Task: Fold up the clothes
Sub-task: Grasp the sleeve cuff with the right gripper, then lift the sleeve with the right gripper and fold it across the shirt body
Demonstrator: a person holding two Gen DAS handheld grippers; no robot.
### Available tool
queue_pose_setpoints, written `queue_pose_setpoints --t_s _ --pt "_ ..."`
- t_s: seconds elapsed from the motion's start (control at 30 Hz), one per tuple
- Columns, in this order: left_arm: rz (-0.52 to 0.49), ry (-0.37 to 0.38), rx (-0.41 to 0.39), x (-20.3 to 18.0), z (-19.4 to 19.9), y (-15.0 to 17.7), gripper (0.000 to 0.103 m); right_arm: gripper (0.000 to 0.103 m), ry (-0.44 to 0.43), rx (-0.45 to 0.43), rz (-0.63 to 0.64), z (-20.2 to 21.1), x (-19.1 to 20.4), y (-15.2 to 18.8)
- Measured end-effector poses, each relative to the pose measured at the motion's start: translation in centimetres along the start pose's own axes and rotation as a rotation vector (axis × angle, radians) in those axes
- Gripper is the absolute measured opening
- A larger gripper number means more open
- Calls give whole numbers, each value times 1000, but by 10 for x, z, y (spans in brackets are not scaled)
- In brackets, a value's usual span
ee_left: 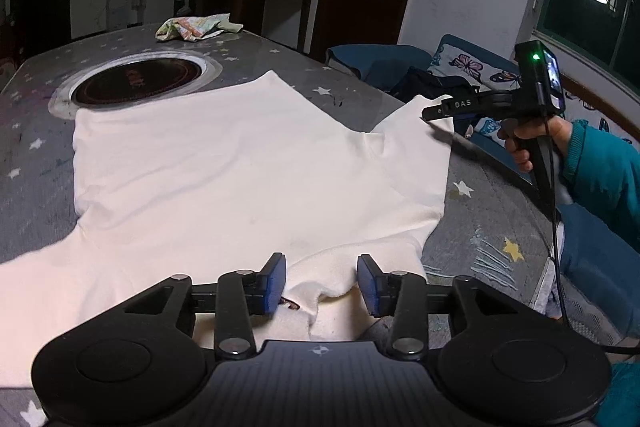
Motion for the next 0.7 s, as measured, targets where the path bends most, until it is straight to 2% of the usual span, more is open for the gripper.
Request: queue_pose_setpoints --t_s 0.03,0.1,0.13,0.2,0.4,0.53,0.7 --pt "-4 1 -2 -1 1 -2 43 35 -13 3 -23 -2 -2 0" --pt "-9 9 -10 -4 1 -7 43 23 -34 0 -70 -2 -7 0" --pt "-14 17 -15 -7 0 -10 43 14 -39 -7 -91 -1 -10 0" --pt "-24 32 -25 -13 -1 -16 42 5 -40 -22 -114 4 -15 -1" --pt "-90 118 -50 -53 -17 -34 41 3 -76 -96 -169 36 -25 -14" --pt "-134 193 -53 -83 -32 -42 42 3 -80 -99 -157 47 -27 -16" --pt "-144 224 7 -100 -59 -36 43 3 -83 -97 -163 48 -27 -15"
Point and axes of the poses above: each gripper's, at about its wrist camera, not at the fingertips, and z roughly against the way its jaws point, x to its left, y to its underside, the point moved 9 cm from there along -z, roughly the way its jaws point, and after that the axes turned 8 degrees about -y, right-handed, at the moved point
